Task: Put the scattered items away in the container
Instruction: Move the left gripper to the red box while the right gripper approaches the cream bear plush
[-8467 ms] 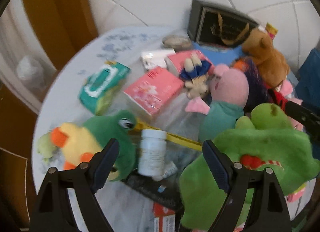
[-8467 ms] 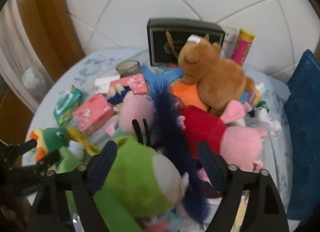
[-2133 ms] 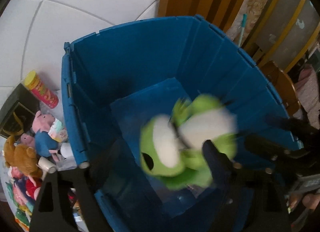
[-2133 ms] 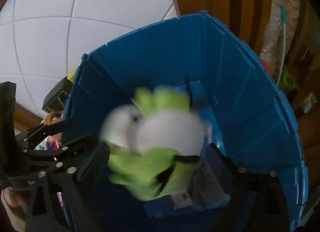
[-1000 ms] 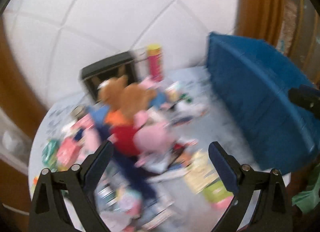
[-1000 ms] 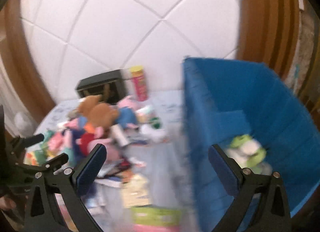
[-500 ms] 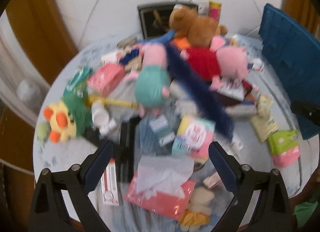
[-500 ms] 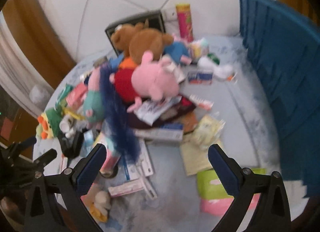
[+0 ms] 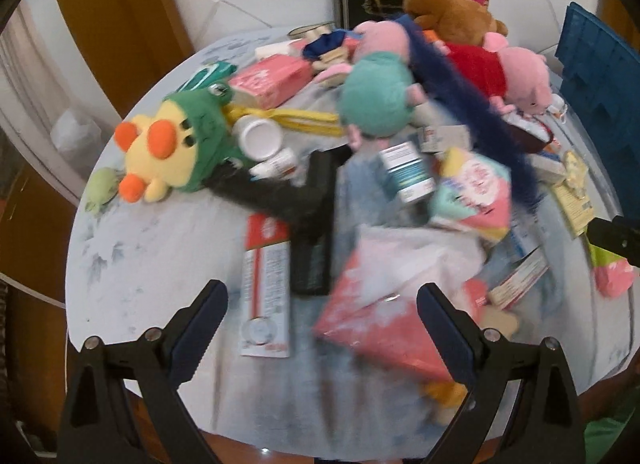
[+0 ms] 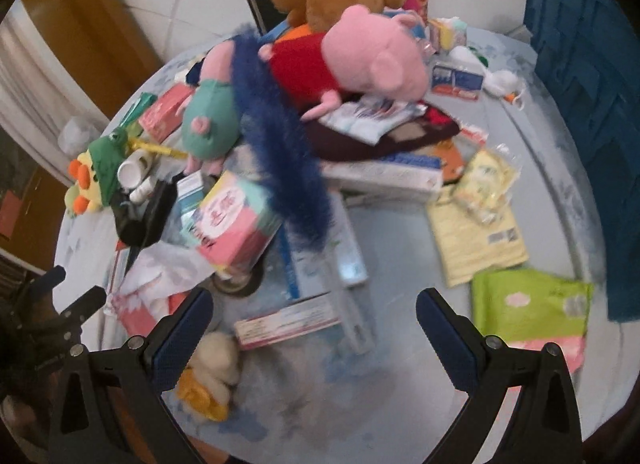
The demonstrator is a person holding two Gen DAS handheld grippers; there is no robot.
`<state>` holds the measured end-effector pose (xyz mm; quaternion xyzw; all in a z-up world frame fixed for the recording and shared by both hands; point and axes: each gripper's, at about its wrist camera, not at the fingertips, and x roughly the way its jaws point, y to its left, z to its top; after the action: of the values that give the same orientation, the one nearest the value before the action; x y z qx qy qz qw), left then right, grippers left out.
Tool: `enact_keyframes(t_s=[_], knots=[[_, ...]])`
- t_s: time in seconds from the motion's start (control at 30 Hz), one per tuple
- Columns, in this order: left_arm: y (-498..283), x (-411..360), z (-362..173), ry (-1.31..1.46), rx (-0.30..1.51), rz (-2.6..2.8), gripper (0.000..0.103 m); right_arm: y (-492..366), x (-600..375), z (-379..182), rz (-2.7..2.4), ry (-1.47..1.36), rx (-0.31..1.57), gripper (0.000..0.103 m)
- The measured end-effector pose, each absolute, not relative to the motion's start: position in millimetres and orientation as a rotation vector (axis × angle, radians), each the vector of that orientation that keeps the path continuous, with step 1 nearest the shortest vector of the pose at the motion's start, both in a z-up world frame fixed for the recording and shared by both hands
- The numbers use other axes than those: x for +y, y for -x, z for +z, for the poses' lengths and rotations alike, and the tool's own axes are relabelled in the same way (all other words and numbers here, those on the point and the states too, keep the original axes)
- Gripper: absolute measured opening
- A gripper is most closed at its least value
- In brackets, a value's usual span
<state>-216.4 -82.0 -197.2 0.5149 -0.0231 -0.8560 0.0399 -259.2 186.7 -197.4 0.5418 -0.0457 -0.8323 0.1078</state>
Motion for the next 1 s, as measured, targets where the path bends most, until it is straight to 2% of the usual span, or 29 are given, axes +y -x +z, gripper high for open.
enact_keyframes(t_s=[0.3,0.53,0.63,0.83,0.87,1.0], knots=[[198.7,-136.0,-228.3,-1.664,-0.157,-2.656,0.097,215.4,133.0,-229.0,-2.507,-1.7,-0.239,0.103],[193.2,-150.3,-250.8,-1.719,-0.132,-2.683,0.093,180.3,101.7,-243.6,-2.555,-1.773,-0.243,0.103],[195.7,-152.2,-257.7,-1.724,-0.107,-2.68,0.09,170.9,96.7,-249.7,-2.575,-1.802,-0.228,0.103],[200.4,-148.6,-275.6,-1.755,-0.128,-2.669,0.078,156.6,82.2,-265.4,-2.586,-1.84,-0.184,0.103],[202.0,-147.9,-278.1,-1.76,-0.121,-2.668,0.076,155.7,79.3,-268.4,-2.591,-1.841,-0.167,0.102],[209.9,-144.0,-282.8,-1.744,-0.118,-2.671,0.076,157.0,74.4,-278.6,-2.607,-1.847,-0.16,0.087]])
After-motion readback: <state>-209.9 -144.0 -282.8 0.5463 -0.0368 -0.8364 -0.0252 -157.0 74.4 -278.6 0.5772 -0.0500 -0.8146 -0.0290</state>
